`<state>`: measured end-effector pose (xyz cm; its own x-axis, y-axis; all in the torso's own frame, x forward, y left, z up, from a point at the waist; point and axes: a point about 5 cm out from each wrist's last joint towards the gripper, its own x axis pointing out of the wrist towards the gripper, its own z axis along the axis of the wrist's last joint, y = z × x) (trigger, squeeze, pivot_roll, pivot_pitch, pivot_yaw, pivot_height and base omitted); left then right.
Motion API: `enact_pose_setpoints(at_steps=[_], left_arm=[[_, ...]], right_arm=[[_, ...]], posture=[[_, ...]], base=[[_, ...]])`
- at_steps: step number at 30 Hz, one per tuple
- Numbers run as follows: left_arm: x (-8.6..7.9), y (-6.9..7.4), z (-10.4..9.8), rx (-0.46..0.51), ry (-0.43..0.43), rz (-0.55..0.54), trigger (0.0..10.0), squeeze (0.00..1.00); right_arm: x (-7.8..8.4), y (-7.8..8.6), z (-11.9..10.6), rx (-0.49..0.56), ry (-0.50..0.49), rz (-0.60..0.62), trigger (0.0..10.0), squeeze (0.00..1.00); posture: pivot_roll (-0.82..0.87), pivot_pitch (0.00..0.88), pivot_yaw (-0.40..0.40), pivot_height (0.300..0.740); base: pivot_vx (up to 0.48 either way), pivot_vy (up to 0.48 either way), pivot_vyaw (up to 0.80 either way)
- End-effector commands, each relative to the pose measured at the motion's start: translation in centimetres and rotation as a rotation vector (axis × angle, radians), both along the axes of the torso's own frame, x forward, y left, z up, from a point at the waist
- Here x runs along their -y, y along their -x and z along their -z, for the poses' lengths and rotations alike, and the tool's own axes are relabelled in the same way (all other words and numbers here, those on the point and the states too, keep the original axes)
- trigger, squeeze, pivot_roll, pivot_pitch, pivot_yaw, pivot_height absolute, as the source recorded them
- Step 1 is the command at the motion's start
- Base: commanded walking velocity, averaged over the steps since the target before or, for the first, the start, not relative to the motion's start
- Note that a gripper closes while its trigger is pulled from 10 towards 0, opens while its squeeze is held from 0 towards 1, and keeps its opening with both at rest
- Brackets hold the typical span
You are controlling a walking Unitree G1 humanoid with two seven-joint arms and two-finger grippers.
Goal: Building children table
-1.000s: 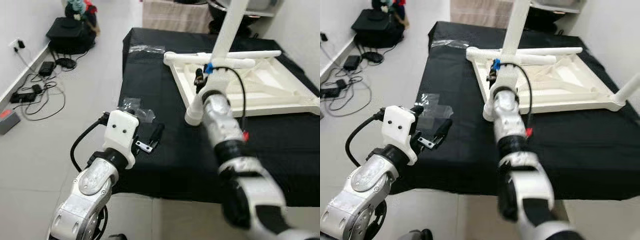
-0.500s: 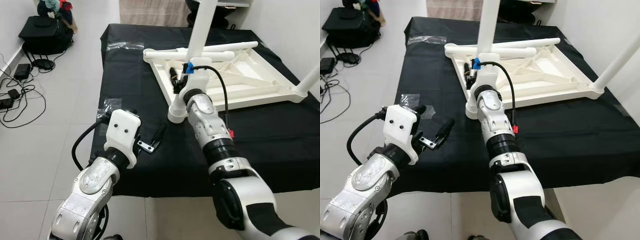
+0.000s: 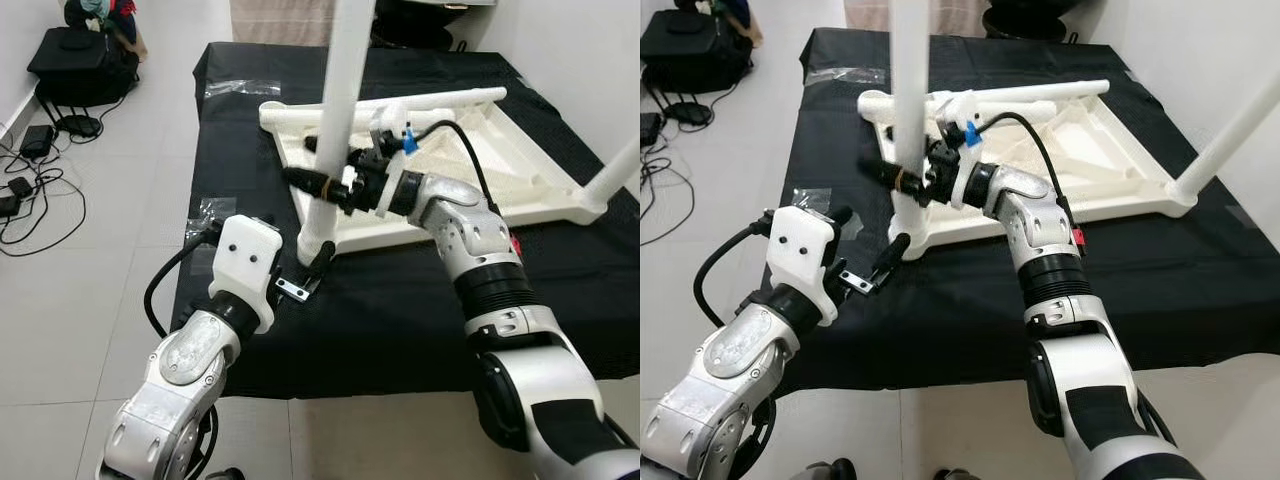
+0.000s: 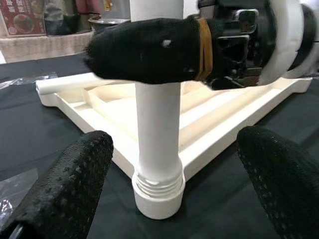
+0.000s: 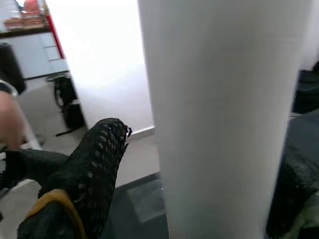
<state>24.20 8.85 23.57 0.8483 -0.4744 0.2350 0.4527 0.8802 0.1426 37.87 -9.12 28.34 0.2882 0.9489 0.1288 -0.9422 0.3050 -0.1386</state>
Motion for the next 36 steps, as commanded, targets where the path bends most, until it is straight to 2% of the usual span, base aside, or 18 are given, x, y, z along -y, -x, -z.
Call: enact_pose_setpoints(at_steps=[1, 6, 7, 8, 9, 18, 20, 21, 23, 24, 25, 26, 27, 29, 30, 31, 34, 36], left_arm=[[0.2, 0.3, 0.3, -0.014, -0.003, 0.019, 10.0, 0.0], [0.5, 0.6, 0.5, -0.026, -0.002, 0.042, 10.0, 0.0], [0.6, 0.7, 0.5, -0.028, 0.001, 0.043, 10.0, 0.0], [0.6, 0.7, 0.5, -0.028, 0.001, 0.043, 10.0, 0.0], [0.6, 0.7, 0.5, -0.029, 0.001, 0.044, 10.0, 0.0], [0.6, 0.6, 0.5, -0.029, 0.002, 0.037, 10.0, 0.0], [0.5, 0.6, 0.5, -0.027, 0.001, 0.031, 10.0, 0.0], [0.5, 0.5, 0.6, -0.026, 0.001, 0.029, 10.0, 0.0], [0.5, 0.5, 0.6, -0.026, 0.001, 0.029, 10.0, 0.0], [0.4, 0.5, 0.6, -0.025, -0.001, 0.027, 10.0, 0.0], [0.4, 0.5, 0.6, -0.025, -0.001, 0.027, 10.0, 0.0], [0.4, 0.4, 0.6, -0.023, -0.005, 0.024, 10.0, 0.0], [0.4, 0.4, 0.6, -0.023, -0.005, 0.024, 10.0, 0.0], [0.3, 0.3, 0.6, -0.021, -0.007, 0.021, 10.0, 0.0], [0.3, 0.3, 0.6, -0.021, -0.007, 0.021, 10.0, 0.0], [0.4, 0.2, 0.6, -0.019, -0.01, 0.021, 10.0, 0.0], [0.4, 0.2, 0.5, -0.016, -0.01, 0.019, 10.0, 0.0], [0.3, 0.3, 0.5, -0.014, -0.012, 0.015, 10.0, 0.0]], right_arm=[[-0.3, 0.0, -0.1, 0.011, 0.017, -0.028, 10.0, 0.0], [-0.9, -0.5, 0.1, -0.012, 0.015, -0.025, 10.0, 0.0], [-1.3, -0.9, 0.0, -0.021, 0.004, 0.034, 4.8, 0.0], [-1.3, -0.9, 0.0, -0.021, 0.004, 0.034, 4.8, 0.0], [-1.4, -1.0, -0.1, -0.021, -0.011, 0.046, 0.0, 0.0], [-0.6, -1.8, -0.5, -0.002, -0.067, 0.181, 0.0, 0.0], [0.4, -3.0, -0.8, -0.06, -0.176, 0.438, 0.0, 0.0], [0.5, -3.2, -0.4, -0.051, -0.183, 0.539, 0.0, 0.0], [0.5, -3.2, -0.4, -0.051, -0.183, 0.539, 0.0, 0.0], [0.7, -3.4, 0.3, -0.066, -0.188, 0.639, 0.0, 0.0], [0.7, -3.4, 0.3, -0.066, -0.188, 0.639, 0.0, 0.0], [2.0, -3.8, 1.7, -0.087, -0.166, 0.884, 0.0, 0.0], [2.0, -3.8, 1.7, -0.087, -0.166, 0.884, 0.0, 0.0], [4.0, -3.0, 4.5, -0.111, -0.159, 1.298, 0.0, 0.0], [4.0, -3.0, 4.5, -0.111, -0.159, 1.298, 0.0, 0.0], [4.4, -1.9, 6.1, -0.144, -0.167, 1.482, 0.0, 0.0], [4.0, -1.5, 6.5, -0.16, -0.172, 1.509, 0.0, 0.0], [3.0, -1.4, 6.3, -0.162, -0.167, 1.494, 0.0, 0.0]], posture=[[0.09, 0.183, -0.121, 0.74], [0.1, 0.184, -0.123, 0.74], [0.1, 0.185, -0.123, 0.74], [0.1, 0.185, -0.123, 0.74], [0.1, 0.186, -0.126, 0.74], [0.09, 0.188, -0.127, 0.74], [0.09, 0.187, -0.128, 0.74], [0.09, 0.184, -0.129, 0.74], [0.09, 0.184, -0.129, 0.74], [0.09, 0.185, -0.127, 0.74], [0.09, 0.185, -0.127, 0.74], [0.09, 0.184, -0.124, 0.74], [0.09, 0.184, -0.124, 0.74], [0.08, 0.18, -0.12, 0.74], [0.08, 0.18, -0.12, 0.74], [0.08, 0.18, -0.12, 0.74], [0.08, 0.18, -0.12, 0.74], [0.09, 0.176, -0.124, 0.74]], base=[[0.0, 0.0, 0.0], [0.0, 0.0, 0.0], [0.0, 0.0, 0.0], [0.0, 0.0, 0.0], [0.0, 0.0, 0.0], [0.0, 0.0, 0.0], [0.0, 0.0, 0.0], [0.0, 0.0, 0.0], [0.0, 0.0, 0.0], [0.0, 0.0, 0.0], [0.0, 0.0, 0.0], [0.0, 0.0, 0.0], [0.0, 0.0, 0.0], [0.0, 0.0, 0.0], [0.0, 0.0, 0.0], [0.0, 0.0, 0.0], [0.0, 0.0, 0.0], [0.0, 0.0, 0.0]])
